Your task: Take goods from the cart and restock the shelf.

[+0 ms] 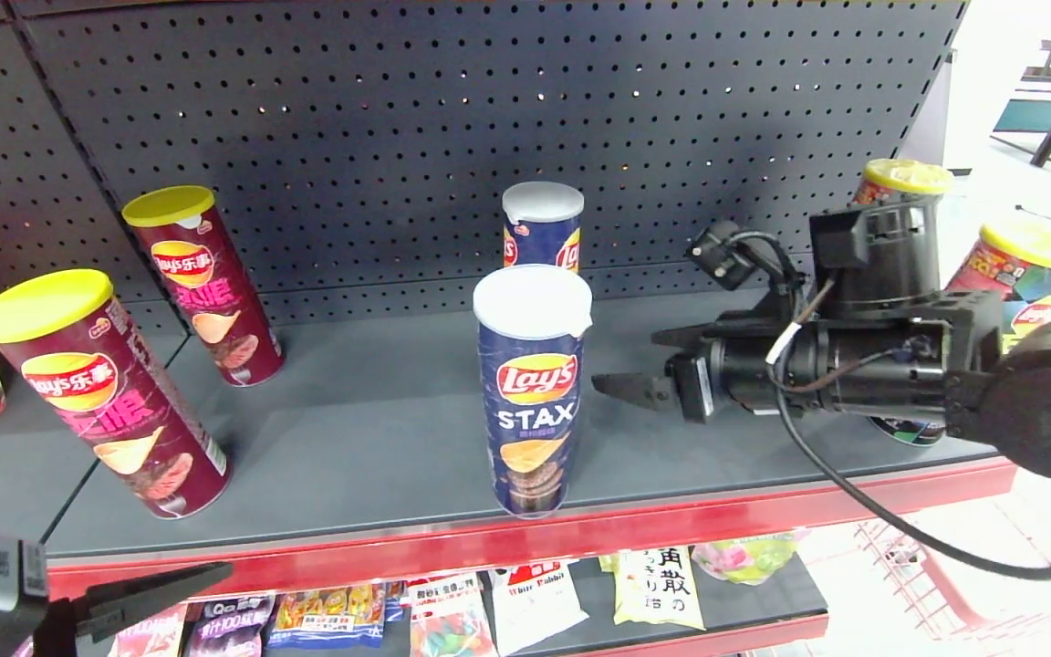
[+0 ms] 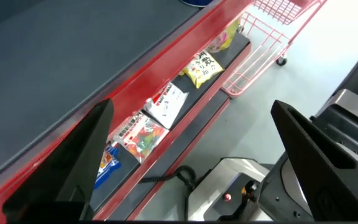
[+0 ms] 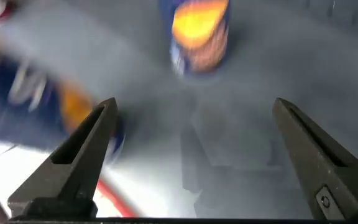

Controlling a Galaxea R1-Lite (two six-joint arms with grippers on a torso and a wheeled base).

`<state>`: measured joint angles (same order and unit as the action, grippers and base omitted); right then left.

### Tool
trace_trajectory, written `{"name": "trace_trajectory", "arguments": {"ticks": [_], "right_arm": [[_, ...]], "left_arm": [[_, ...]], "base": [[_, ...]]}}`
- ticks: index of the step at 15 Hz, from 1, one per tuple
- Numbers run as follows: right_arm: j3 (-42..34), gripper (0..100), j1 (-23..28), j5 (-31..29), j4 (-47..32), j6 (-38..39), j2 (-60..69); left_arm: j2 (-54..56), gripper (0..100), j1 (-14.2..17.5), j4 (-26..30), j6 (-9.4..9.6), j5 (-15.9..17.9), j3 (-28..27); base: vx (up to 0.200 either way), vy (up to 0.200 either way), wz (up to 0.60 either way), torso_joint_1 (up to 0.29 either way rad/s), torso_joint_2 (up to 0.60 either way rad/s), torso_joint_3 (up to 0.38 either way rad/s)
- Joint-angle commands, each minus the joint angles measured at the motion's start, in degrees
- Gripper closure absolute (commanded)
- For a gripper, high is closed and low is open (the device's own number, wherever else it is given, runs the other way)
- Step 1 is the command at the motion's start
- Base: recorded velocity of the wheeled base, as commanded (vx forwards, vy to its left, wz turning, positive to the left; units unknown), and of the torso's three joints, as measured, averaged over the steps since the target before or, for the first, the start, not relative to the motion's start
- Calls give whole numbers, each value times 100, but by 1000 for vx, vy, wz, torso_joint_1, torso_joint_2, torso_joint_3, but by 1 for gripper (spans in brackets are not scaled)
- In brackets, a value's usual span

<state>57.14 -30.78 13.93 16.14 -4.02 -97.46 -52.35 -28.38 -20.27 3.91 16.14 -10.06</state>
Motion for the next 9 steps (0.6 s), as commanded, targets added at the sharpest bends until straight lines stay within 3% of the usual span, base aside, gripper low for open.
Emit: {"name": "trace_trajectory", "arguments": {"ticks": [1, 8, 9], "right_arm": [[-880, 0, -24, -40, 3, -2, 1028], [-2365, 0, 2, -57, -6, -2, 2926], [-2963, 0, 81, -172, -23, -2, 3647]], "left_arm": [[-663, 0, -1, -12, 4, -58, -286], [-1586, 0, -1, -29, 4, -58, -787], [-1814, 0, -1, -29, 13, -58, -902]], "base": [[0, 0, 0, 0, 0, 0], [0, 0, 0, 0, 0, 0], [0, 0, 0, 0, 0, 0]]}}
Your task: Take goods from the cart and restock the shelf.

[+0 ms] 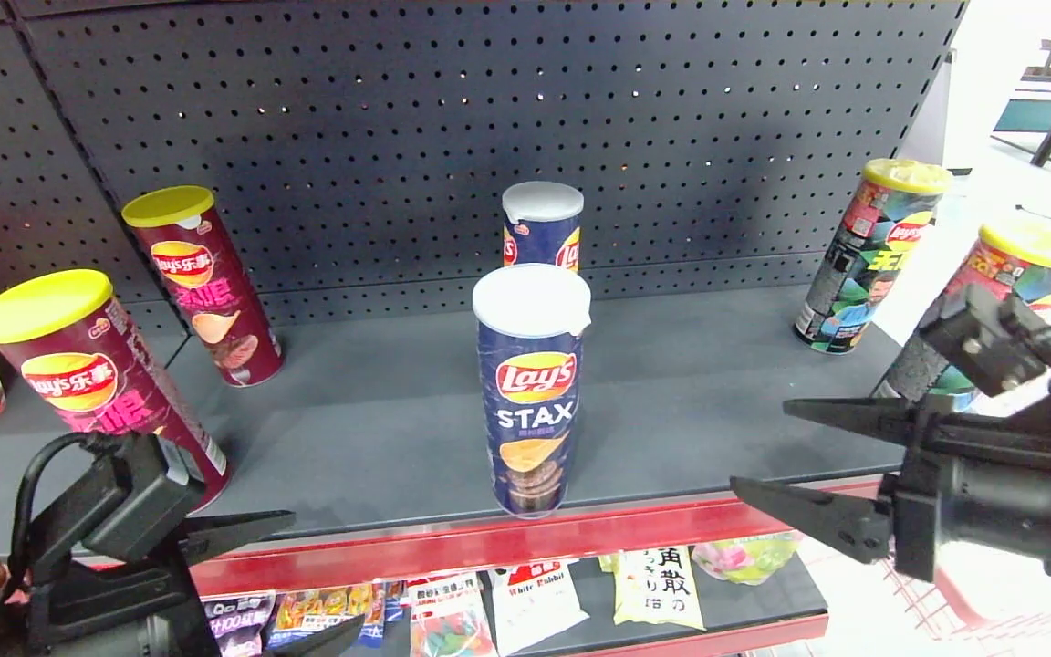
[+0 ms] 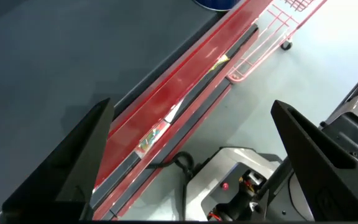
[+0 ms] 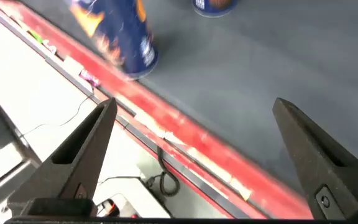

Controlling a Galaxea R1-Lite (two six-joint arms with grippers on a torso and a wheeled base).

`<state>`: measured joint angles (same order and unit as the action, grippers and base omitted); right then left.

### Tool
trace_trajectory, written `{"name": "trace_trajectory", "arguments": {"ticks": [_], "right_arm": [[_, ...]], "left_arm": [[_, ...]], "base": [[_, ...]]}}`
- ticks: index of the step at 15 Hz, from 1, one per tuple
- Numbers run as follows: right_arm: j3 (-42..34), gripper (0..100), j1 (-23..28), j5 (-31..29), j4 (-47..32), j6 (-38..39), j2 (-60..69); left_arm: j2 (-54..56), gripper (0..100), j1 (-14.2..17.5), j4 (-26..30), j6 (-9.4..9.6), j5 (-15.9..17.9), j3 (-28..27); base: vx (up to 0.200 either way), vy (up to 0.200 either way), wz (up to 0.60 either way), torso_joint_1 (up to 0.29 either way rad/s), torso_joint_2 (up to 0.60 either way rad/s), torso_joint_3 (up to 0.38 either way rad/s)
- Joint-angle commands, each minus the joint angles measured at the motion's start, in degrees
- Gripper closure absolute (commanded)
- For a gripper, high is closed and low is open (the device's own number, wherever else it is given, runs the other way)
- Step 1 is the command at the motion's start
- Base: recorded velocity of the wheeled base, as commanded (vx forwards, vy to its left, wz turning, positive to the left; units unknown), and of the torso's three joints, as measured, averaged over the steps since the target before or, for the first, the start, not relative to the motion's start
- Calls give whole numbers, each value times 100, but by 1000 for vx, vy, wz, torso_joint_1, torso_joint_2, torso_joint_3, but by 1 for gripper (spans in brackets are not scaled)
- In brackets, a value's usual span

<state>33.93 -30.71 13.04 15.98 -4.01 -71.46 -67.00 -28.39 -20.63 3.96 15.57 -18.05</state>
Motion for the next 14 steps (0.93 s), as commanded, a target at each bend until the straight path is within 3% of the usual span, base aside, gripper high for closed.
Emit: {"name": "trace_trajectory", "arguments": {"ticks": [1, 5, 9, 14], "right_arm": [[-791, 0, 118, -109, -7, -3, 1214], [-1828, 0, 953, -294, -60, -3, 2778], [-2487, 0, 2289, -294, -280, 137, 3921], [-2435, 0, 2376, -294, -1756, 146, 5169]], "left_arm": [[-402, 0, 0, 6, 17, -1, -111], [-762, 0, 0, -82, 34, -54, -269], [-1500, 0, 0, -187, 26, -265, -858], [-2107, 0, -17, -231, 26, -265, -1394]], "base": [[0, 0, 0, 0, 0, 0], [0, 0, 0, 0, 0, 0], [0, 0, 0, 0, 0, 0], [0, 0, 0, 0, 0, 0]]}}
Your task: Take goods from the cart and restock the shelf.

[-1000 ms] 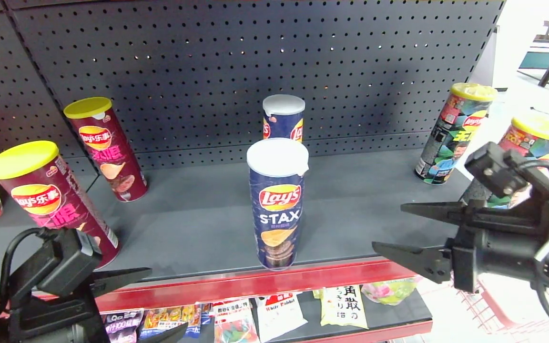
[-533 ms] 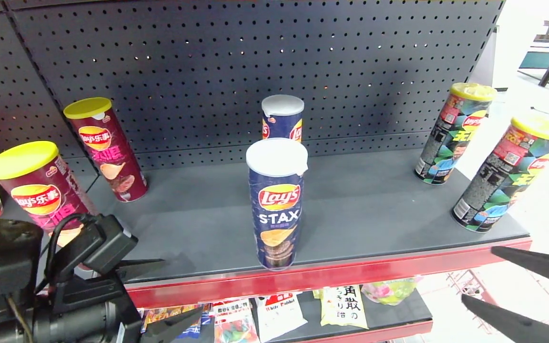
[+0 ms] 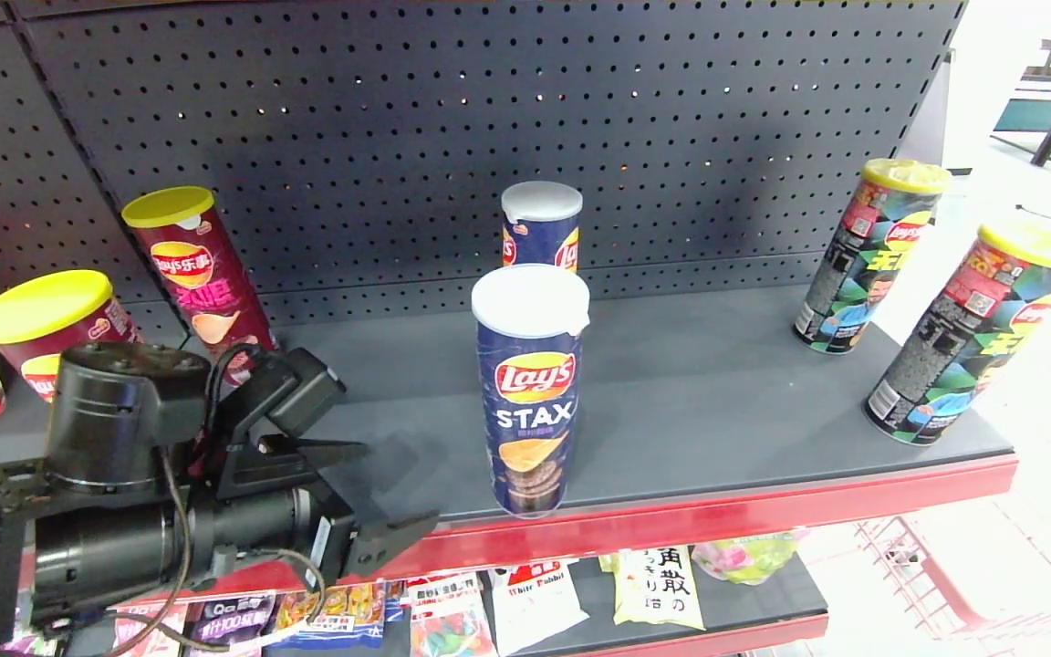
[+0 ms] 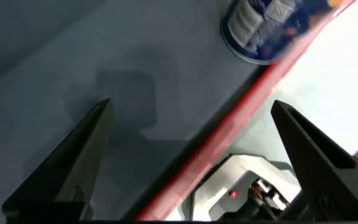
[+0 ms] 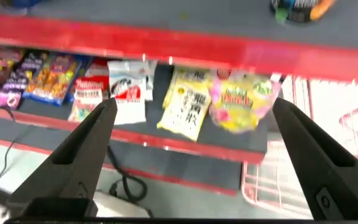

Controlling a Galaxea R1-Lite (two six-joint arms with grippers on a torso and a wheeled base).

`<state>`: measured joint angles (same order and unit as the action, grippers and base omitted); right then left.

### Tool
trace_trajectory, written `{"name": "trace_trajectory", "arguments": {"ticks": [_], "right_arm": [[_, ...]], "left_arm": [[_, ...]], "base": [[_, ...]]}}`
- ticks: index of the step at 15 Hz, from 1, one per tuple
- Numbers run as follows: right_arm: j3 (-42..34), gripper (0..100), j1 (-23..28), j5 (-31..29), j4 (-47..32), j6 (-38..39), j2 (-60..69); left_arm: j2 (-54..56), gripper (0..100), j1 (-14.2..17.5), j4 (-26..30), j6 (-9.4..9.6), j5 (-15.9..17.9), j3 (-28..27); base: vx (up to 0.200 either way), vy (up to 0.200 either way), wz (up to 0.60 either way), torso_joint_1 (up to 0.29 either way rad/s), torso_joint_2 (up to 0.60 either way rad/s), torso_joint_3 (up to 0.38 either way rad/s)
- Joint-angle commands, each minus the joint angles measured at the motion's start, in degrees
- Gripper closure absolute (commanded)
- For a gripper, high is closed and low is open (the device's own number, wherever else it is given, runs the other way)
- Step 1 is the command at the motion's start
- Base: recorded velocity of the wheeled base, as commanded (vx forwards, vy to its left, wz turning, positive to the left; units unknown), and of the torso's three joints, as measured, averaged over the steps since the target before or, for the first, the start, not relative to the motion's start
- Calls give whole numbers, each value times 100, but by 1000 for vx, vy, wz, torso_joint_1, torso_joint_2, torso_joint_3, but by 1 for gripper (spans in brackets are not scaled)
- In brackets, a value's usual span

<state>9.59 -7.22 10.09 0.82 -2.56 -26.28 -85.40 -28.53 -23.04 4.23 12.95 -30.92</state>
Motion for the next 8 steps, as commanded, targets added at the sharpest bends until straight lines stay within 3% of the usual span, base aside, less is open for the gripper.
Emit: {"name": "trace_trajectory", "arguments": {"ticks": [1, 8], "right_arm": [[43, 0, 27, -7, -618, 1, 941], [60, 0, 256, -7, -1136, 19, 1495]], "left_arm": [[-390, 0, -4, 10, -10, -3, -231], [-803, 0, -21, 1, -10, 33, -767]], "base": [[0, 0, 0, 0, 0, 0], [0, 0, 0, 0, 0, 0]]}}
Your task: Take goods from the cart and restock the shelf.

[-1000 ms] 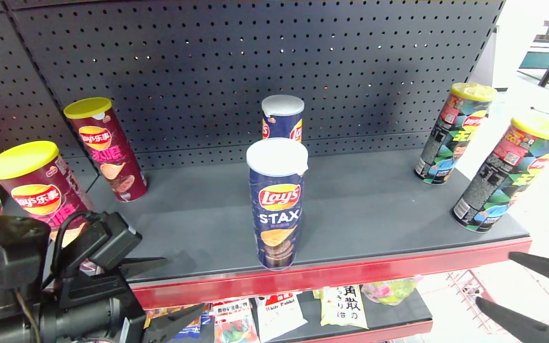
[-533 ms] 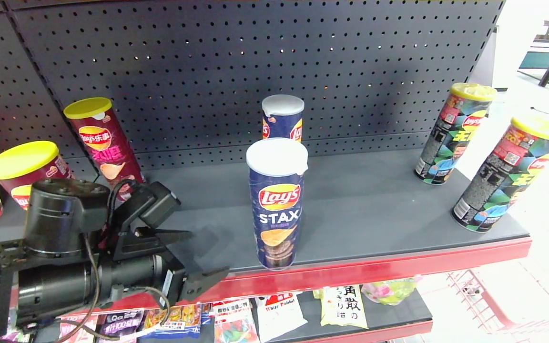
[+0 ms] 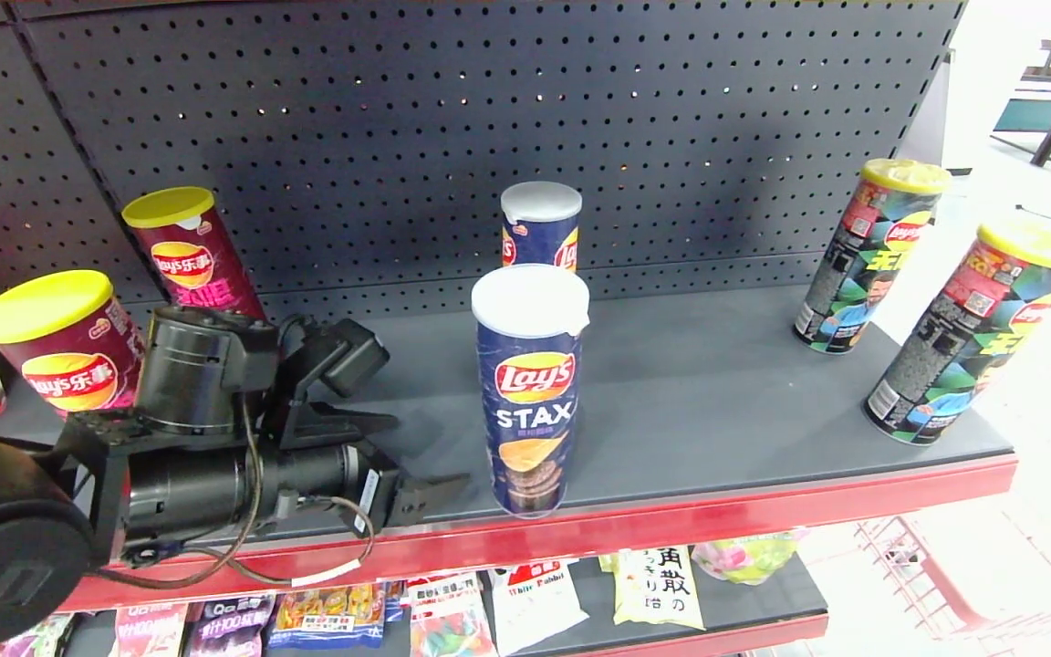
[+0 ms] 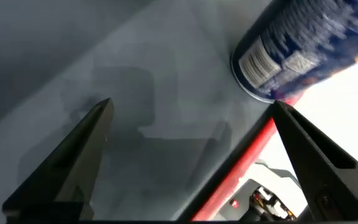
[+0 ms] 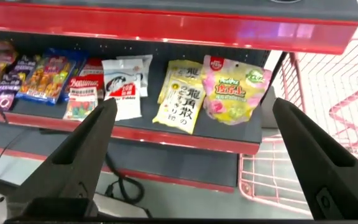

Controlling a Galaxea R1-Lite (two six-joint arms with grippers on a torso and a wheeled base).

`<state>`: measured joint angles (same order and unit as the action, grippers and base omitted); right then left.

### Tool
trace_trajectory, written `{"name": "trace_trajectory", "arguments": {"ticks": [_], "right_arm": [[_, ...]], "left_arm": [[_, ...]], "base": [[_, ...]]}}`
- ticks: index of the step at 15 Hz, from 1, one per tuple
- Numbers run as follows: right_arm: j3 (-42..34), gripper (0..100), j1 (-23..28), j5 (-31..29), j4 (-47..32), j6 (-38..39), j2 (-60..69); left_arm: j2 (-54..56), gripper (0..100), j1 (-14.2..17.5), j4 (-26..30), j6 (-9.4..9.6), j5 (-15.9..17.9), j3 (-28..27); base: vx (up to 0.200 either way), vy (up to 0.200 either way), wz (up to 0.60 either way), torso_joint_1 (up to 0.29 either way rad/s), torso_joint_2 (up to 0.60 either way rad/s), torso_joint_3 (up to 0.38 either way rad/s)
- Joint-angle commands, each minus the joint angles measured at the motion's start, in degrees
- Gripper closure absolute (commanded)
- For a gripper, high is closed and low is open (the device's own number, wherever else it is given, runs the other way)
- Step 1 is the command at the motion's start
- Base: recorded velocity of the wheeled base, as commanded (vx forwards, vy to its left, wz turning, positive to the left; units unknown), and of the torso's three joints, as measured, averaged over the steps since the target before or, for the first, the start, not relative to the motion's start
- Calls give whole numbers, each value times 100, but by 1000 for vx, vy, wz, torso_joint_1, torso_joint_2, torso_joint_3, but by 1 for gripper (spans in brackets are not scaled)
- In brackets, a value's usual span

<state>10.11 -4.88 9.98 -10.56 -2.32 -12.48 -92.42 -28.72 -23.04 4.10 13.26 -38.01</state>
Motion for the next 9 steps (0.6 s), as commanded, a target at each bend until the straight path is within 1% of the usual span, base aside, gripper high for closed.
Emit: {"name": "trace_trajectory", "arguments": {"ticks": [1, 4, 7, 9], "right_arm": [[9, 0, 22, 4, 1, 3, 123], [9, 0, 22, 4, 1, 3, 132], [-9, 0, 22, 4, -8, 3, 141], [0, 0, 22, 4, 1, 3, 141]], "left_arm": [[-163, 0, -11, 1, 3, 1, -136], [-259, 0, -99, -16, -14, 10, -233], [-470, 0, -99, -306, -5, 10, -303], [-576, 0, -99, -350, -5, 10, -383]], "base": [[0, 0, 0, 0, 0, 0], [0, 0, 0, 0, 0, 0], [0, 0, 0, 0, 0, 0], [0, 0, 0, 0, 0, 0]]}}
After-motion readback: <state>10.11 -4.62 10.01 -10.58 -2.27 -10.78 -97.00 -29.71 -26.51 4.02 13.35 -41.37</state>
